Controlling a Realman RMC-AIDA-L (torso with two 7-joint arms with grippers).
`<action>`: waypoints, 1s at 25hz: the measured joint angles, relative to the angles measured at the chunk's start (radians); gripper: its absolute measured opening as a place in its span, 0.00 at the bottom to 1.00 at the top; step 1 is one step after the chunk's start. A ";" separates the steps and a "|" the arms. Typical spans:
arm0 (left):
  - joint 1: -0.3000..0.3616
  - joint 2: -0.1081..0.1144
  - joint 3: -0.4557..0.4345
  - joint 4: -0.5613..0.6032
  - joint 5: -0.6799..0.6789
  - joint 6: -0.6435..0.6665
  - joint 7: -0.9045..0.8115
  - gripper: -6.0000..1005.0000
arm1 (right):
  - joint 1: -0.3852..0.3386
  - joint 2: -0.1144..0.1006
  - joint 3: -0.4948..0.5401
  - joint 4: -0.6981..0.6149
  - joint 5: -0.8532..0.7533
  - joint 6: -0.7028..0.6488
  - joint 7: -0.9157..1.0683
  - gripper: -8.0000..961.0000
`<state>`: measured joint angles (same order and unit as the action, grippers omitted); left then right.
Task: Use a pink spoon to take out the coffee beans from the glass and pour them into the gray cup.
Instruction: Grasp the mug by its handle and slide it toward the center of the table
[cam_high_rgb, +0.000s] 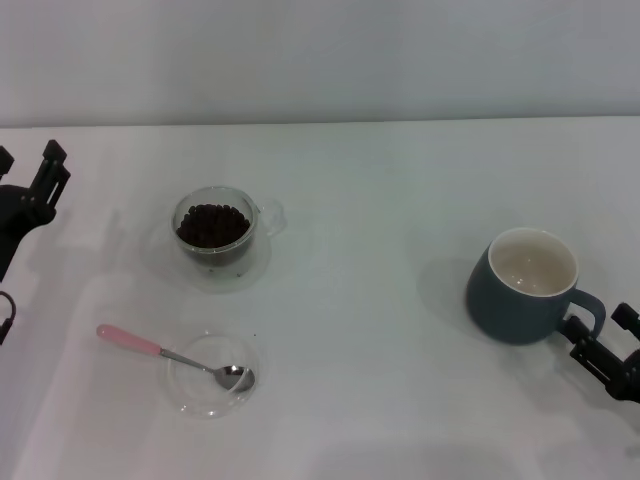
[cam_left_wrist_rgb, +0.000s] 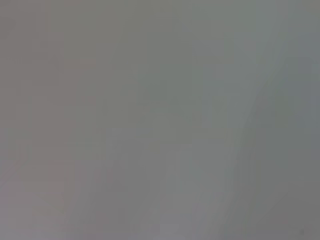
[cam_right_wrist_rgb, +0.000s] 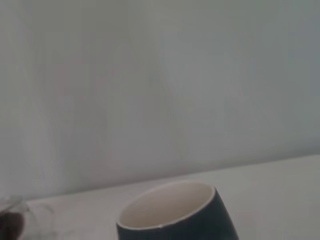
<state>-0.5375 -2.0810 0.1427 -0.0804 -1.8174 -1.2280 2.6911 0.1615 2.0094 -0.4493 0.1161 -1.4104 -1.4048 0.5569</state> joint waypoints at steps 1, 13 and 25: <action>-0.002 0.000 0.000 0.000 -0.002 0.009 -0.001 0.69 | 0.005 0.000 0.004 -0.001 0.001 0.014 0.000 0.83; -0.007 -0.001 0.000 0.002 -0.026 0.021 -0.003 0.69 | 0.030 -0.001 0.090 -0.034 0.004 0.094 0.000 0.82; 0.002 -0.002 0.000 -0.002 -0.043 0.021 -0.004 0.69 | 0.090 -0.002 0.117 -0.050 0.000 0.170 0.000 0.80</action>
<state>-0.5353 -2.0831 0.1427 -0.0823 -1.8608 -1.2071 2.6875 0.2514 2.0079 -0.3324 0.0657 -1.4104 -1.2350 0.5568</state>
